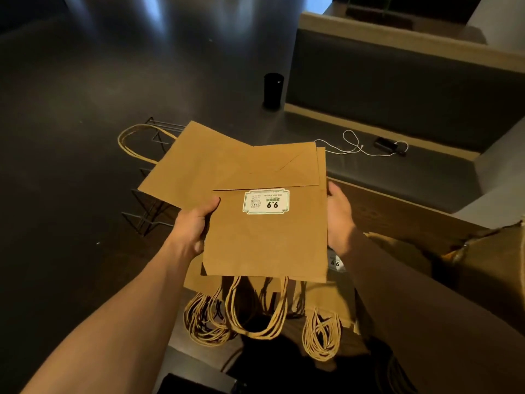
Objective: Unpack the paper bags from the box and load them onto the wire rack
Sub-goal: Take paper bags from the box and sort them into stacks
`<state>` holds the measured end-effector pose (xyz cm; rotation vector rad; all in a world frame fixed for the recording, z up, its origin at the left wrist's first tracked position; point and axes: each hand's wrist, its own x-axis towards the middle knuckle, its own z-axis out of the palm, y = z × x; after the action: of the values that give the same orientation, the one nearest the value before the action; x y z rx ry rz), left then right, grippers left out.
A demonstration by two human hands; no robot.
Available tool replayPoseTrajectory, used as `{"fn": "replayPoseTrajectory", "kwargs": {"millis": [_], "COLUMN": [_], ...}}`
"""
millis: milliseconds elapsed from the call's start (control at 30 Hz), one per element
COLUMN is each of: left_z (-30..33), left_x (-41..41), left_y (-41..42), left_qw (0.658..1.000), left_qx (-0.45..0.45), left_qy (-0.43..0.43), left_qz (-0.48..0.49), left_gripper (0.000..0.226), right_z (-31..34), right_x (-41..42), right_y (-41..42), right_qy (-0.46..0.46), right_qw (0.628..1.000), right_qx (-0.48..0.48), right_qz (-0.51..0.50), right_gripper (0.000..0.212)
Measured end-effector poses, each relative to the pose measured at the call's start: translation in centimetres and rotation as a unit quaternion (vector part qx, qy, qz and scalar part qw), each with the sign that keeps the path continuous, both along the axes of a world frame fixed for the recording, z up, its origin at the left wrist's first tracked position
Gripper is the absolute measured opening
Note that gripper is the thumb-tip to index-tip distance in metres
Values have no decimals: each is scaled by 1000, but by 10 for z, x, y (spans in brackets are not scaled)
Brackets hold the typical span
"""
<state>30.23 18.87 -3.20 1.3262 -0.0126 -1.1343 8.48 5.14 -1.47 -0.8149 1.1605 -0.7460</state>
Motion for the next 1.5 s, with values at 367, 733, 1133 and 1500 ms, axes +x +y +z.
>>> {"fn": "replayPoseTrajectory", "kwargs": {"millis": [367, 733, 1133, 1500], "left_z": [10, 26, 12, 36], "left_x": [4, 68, 86, 48], "left_y": [-15, -25, -26, -18], "left_qw": [997, 981, 993, 996], "left_qx": [-15, -7, 4, 25], "left_qy": [-23, -59, -50, -82], "left_qz": [70, 185, 108, 37], "left_gripper": [31, 55, 59, 20], "right_z": [-27, -62, -111, -100], "right_x": [-3, 0, 68, 79], "right_y": [2, 11, 36, 70], "right_qy": [-36, 160, 327, 457], "right_qw": [997, 984, 937, 836], "right_qx": [-4, 14, 24, 92], "right_qz": [71, -84, 119, 290], "right_gripper": [44, 62, 80, 30]}}
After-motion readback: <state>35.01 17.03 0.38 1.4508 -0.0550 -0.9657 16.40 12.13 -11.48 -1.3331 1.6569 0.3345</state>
